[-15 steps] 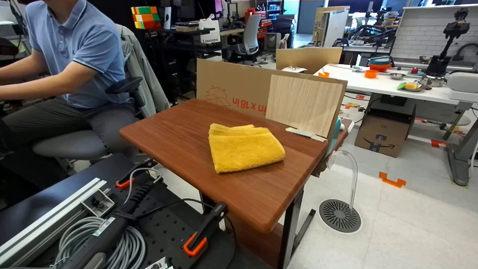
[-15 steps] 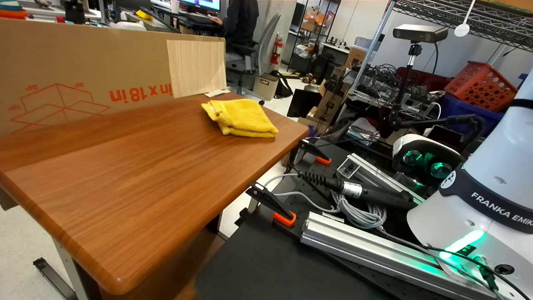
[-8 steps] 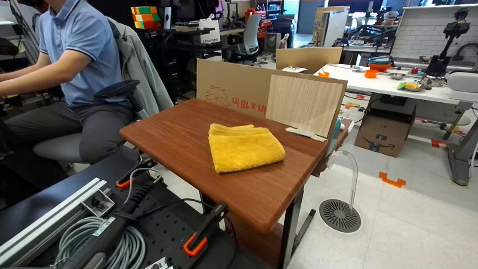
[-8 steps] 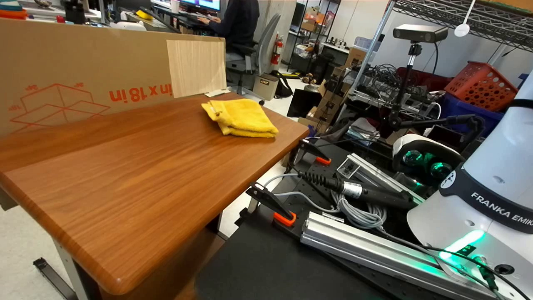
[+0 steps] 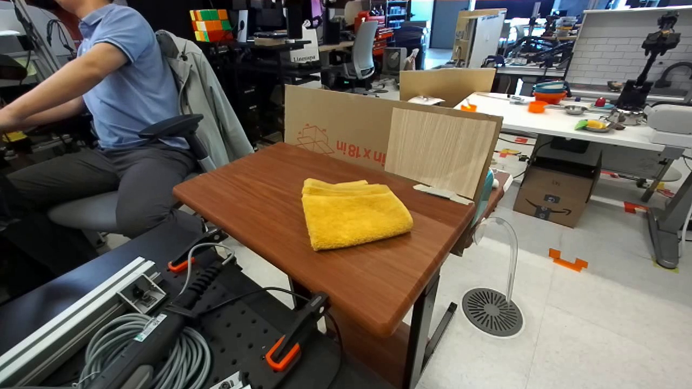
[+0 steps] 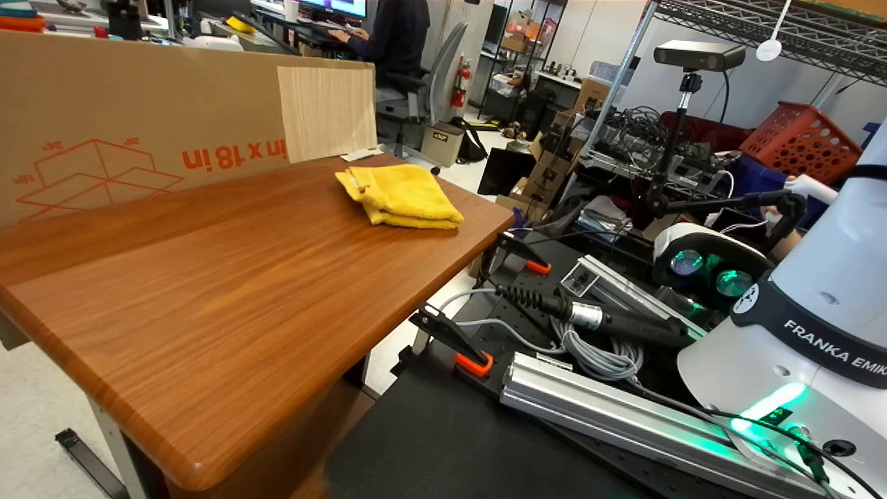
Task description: Wipe the table with the yellow towel
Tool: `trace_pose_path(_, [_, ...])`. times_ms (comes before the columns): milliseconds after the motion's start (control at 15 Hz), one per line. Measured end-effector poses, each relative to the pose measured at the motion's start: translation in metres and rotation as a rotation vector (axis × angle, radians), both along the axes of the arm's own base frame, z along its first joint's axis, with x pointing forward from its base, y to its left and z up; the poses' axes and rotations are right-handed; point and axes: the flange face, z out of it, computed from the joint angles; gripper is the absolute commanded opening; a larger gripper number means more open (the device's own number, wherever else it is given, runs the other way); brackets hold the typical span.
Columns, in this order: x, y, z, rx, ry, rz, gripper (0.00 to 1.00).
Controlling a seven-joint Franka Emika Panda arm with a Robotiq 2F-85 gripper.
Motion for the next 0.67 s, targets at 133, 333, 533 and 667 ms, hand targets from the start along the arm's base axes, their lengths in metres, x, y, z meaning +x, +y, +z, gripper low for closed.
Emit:
trace_pose_path(133, [0.000,0.001,-0.003,0.000,0.008,0.003,1.00])
trace_pose_path(333, [0.006,0.001,-0.028,-0.032,0.057,-0.006,1.00])
trace_pose_path(533, [0.015,-0.005,-0.080,-0.064,0.155,-0.041,1.00])
trace_pose_path(667, [0.021,-0.014,-0.118,-0.066,0.197,-0.067,1.00])
